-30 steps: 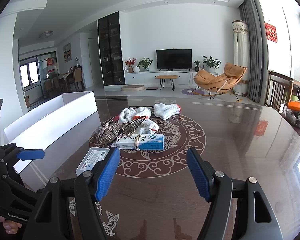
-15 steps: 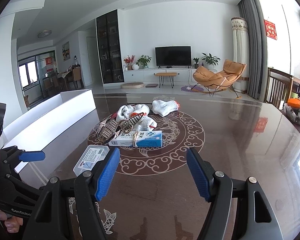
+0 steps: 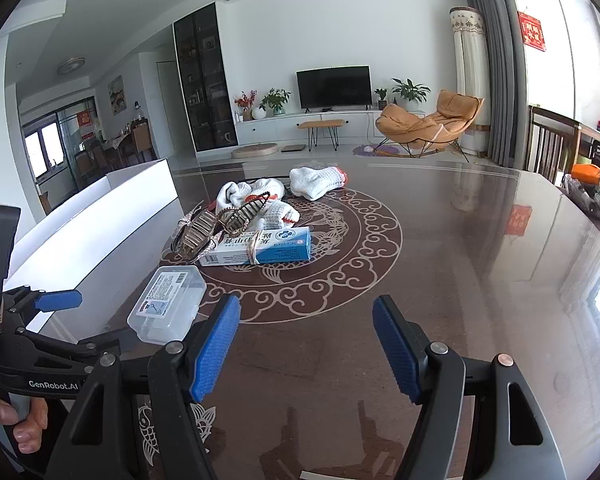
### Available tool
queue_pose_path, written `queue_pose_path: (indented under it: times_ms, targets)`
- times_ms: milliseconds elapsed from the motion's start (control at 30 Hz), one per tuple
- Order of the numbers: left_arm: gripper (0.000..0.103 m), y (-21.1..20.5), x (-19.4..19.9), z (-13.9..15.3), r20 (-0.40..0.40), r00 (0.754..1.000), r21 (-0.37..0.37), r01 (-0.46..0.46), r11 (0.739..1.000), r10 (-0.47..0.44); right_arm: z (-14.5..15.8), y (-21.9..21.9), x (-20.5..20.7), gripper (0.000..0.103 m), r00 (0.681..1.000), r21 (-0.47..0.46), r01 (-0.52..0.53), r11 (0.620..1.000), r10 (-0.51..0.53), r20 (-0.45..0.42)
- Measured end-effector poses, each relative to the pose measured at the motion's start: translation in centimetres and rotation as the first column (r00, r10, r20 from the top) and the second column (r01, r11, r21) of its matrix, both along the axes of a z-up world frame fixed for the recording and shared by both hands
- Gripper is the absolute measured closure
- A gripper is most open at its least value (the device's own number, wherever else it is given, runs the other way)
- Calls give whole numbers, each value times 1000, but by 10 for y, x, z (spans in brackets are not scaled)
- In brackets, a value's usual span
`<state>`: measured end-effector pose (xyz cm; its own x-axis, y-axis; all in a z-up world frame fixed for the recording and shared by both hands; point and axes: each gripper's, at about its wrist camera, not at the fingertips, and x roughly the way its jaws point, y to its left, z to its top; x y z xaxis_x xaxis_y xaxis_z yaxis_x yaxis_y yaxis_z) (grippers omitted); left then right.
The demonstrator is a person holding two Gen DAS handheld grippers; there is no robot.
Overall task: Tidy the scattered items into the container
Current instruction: 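Lower the left gripper around the clear plastic box and close it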
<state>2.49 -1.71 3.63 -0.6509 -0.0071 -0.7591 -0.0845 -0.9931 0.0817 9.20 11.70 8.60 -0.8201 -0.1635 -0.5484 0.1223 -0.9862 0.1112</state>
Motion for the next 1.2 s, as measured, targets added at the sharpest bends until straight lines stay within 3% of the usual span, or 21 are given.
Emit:
queue_pose_path:
  times_ms: [400,533,667,900,1067,1200]
  targets:
    - [0,24,-27,1,26,1000,-16,18,1000,-17,-5,3,-1,33,1000,-9,10,1000,-9,10]
    - [0,29,-47,-6,63,998,14,4,1000,-5,-5,8,0,33,1000,-21,19,1000,-19,11]
    - [0,38,-64,-14,71,997,-17,-10,1000,11,-5,12,-1,33,1000,-30,27,999,-26,12]
    - [0,36,-92,-45,166,985,-25,-53,998,56,-6,18,-1,33,999,-46,34,998,-33,19]
    - [0,20,-98,-50,197,979,77,-70,995,53,-8,20,-2,33,999,-50,39,998,-37,23]
    - [0,19,-99,-52,195,980,73,-65,995,50,-8,17,-4,33,999,-53,35,998,-33,37]
